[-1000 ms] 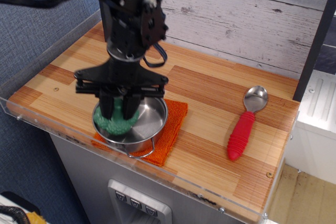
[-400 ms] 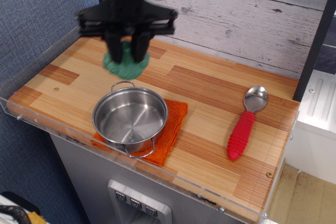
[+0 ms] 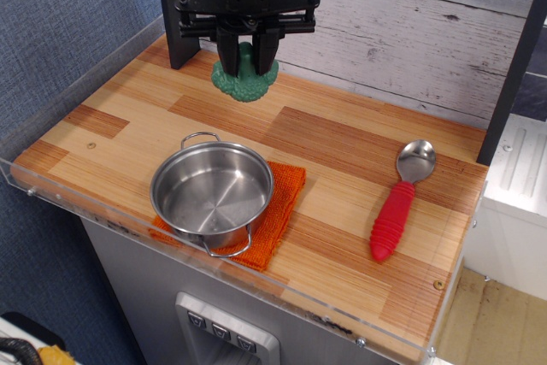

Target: Move the green broccoli to the back edge of the table

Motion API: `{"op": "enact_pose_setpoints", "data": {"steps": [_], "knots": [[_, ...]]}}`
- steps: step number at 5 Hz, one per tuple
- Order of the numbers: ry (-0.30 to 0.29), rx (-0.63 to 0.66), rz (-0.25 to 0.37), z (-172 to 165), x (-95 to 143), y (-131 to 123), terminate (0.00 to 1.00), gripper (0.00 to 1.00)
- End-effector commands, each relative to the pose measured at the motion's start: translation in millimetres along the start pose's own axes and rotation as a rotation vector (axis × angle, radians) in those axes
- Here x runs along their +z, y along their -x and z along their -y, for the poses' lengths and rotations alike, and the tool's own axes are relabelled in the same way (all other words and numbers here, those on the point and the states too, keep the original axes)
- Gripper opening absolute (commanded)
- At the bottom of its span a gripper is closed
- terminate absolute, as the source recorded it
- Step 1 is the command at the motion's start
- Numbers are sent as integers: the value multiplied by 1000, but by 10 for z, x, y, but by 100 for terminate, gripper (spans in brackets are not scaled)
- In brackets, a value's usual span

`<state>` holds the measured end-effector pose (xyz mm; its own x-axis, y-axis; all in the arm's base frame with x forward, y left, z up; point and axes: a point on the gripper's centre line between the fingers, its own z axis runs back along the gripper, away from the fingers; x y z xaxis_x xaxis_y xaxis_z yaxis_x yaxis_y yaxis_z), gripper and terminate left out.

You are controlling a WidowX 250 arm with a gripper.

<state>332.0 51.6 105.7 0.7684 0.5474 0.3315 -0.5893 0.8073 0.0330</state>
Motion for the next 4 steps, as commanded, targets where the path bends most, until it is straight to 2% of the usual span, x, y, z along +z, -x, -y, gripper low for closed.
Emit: {"op": "enact_pose_setpoints", "data": {"steps": [1, 2, 4], "knots": [[132, 16, 103, 239, -266, -286, 0, 0], [156, 6, 85, 329, -377, -282, 0, 0], [174, -9, 83, 330, -439, -326, 0, 0]]}}
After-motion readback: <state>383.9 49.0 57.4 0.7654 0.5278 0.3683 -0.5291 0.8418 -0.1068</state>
